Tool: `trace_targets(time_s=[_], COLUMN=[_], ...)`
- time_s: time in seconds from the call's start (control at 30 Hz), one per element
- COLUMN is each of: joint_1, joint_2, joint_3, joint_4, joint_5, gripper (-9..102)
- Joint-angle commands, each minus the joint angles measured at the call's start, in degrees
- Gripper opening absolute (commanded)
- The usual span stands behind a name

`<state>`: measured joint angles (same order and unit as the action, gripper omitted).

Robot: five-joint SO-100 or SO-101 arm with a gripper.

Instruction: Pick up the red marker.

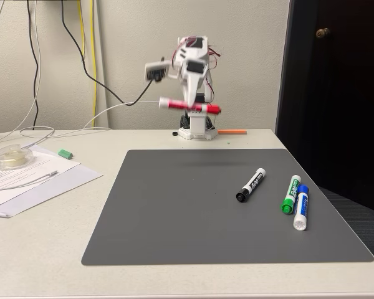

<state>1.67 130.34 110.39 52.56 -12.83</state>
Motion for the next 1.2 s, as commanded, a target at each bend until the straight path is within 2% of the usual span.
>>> trace_targets(time_s=[0.0,0.23,0.4,1.17], joint_1=[1.1,1.4,1.1,-0.5], joint_2=[2.6,6.1,7.7,9.4], joint_3=[-5.0,-5.2,-5.2,-5.2], joint_4=[-0.2,-2.5,-4.0,-2.9], joint_5=[-0.6,3.5,10.0,12.1], gripper=[2,2,2,2])
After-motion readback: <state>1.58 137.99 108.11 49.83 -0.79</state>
